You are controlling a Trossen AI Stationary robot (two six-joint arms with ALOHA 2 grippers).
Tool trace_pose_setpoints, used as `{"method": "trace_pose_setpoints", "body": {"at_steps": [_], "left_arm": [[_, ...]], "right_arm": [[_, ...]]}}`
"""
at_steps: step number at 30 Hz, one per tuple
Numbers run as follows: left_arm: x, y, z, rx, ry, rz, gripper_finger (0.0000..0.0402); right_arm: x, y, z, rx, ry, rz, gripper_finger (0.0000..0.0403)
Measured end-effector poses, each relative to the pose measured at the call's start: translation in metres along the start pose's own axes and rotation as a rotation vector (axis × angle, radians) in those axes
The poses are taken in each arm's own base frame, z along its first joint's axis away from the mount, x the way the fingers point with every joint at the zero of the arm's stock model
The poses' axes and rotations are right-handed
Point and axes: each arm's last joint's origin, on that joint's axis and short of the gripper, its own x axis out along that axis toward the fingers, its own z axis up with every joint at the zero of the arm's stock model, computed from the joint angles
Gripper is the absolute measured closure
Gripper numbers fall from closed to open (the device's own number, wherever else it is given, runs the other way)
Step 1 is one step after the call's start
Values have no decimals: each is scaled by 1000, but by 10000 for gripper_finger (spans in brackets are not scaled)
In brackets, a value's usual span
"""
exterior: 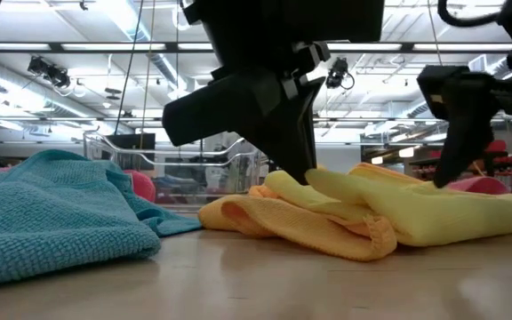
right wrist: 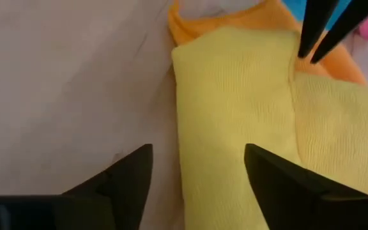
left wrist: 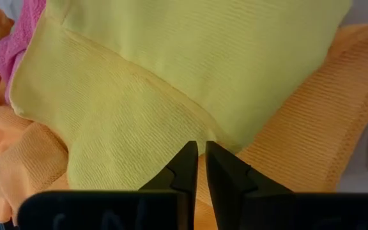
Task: Fold microfiber towels
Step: Fold the yellow microfiber cloth
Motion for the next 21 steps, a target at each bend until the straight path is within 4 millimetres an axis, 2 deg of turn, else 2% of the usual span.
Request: {"method": "trace_pose_setpoints", "body": {"at_steps": [5, 13, 21], "left_arm": [[0, 0, -1, -9, 6, 0, 359], [0, 0, -1, -14, 8, -1, 368], [0, 0, -1, -14, 8, -1, 363]], "right_arm": [[9, 3, -6, -87, 47, -70, 129], [12, 1, -10, -214, 87, -151, 158], [16, -14, -13, -151, 127, -100, 196]]}}
